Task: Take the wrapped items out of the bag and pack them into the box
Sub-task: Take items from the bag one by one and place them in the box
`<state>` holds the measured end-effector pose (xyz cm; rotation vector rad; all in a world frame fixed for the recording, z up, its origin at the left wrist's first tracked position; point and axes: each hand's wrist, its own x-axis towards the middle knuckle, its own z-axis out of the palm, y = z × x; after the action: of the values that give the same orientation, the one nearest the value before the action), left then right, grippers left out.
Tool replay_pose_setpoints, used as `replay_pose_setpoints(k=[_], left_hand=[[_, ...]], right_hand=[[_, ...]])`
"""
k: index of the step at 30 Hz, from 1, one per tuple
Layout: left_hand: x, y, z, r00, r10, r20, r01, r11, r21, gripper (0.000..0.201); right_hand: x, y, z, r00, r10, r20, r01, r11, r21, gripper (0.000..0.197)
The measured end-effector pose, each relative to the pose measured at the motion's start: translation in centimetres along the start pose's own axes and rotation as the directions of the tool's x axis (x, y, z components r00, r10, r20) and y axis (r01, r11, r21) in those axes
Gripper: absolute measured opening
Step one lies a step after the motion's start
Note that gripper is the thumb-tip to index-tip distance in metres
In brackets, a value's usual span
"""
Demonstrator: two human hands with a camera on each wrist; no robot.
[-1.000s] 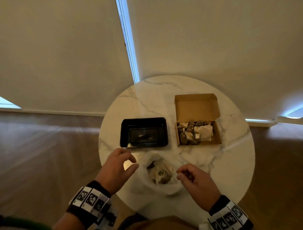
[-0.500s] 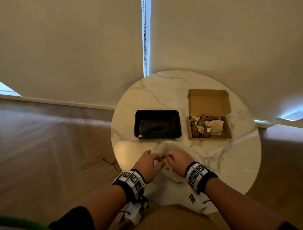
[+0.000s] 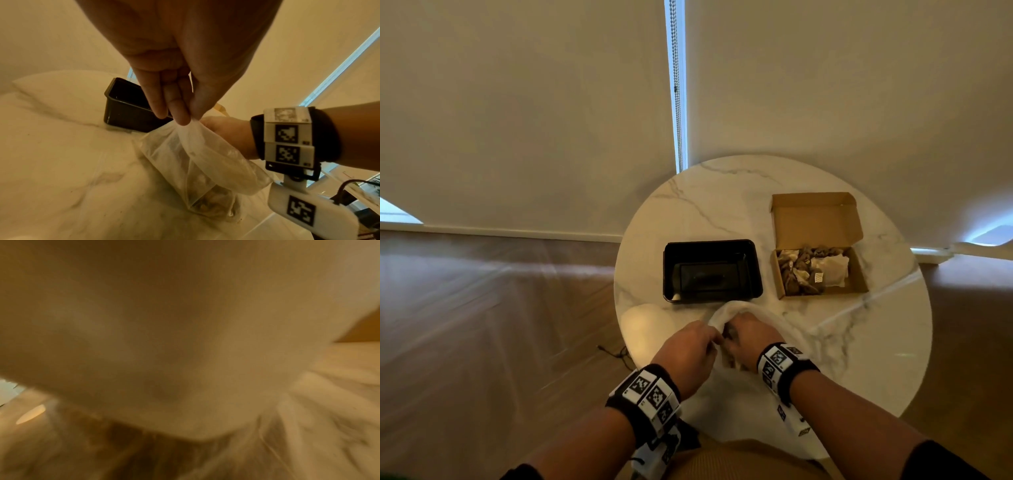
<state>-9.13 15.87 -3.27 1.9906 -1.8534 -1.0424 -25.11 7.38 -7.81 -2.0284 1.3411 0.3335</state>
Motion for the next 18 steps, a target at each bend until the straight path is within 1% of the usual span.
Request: replay_pose_setpoints(k=[3,6,7,9,12,15,18], left_hand=[[0.2,0.2,0.2,1.0,-0.012,0.027,0.013,1.0,-0.011,0.022],[0.3,0.6,0.2,0.998,-0.008,0.056,0.008,1.0,0.003,0.022],[0.3,0.7,0.2,0.998,-0.002,0.057,0.002,1.0,0.01,0.022],[0.3,0.7,0.0,0.999,-0.001,0.045,0.0,1.0,0.022,0.023],[0.2,0.4,-0.1,0.999,-0.037,0.033,0.036,0.999,0.025,0.025],[0.1,-0.1,-0.3,0.996,-0.084,0.015,0.084,0.996,0.023,0.027],[0.1,-0.4,-0.7,0.993,-0.116,-0.015,0.116,0.993,0.013,0.028]], right_hand=[[0.6,-0.4,0.5,1.0,-0.009,0.005,0.009,0.999,-0.047,0.05],[1.3,-0.2,0.8,0.999,0.01,0.042,-0.007,0.998,-0.064,0.054],[1.5,-0.1,0.8,0.998,0.018,0.054,-0.015,0.998,-0.067,0.052],[1.8,0.0,1.0,0.999,0.01,0.052,-0.006,0.997,-0.071,0.038],[2.0,0.2,1.1,0.998,-0.015,0.06,0.019,0.998,-0.061,0.022],[0.9,0.0,0.6,0.999,0.0,0.044,0.001,1.0,-0.021,0.012],[-1.0,0.3,-0.1,1.0,-0.002,0.005,0.001,0.998,0.061,0.009]])
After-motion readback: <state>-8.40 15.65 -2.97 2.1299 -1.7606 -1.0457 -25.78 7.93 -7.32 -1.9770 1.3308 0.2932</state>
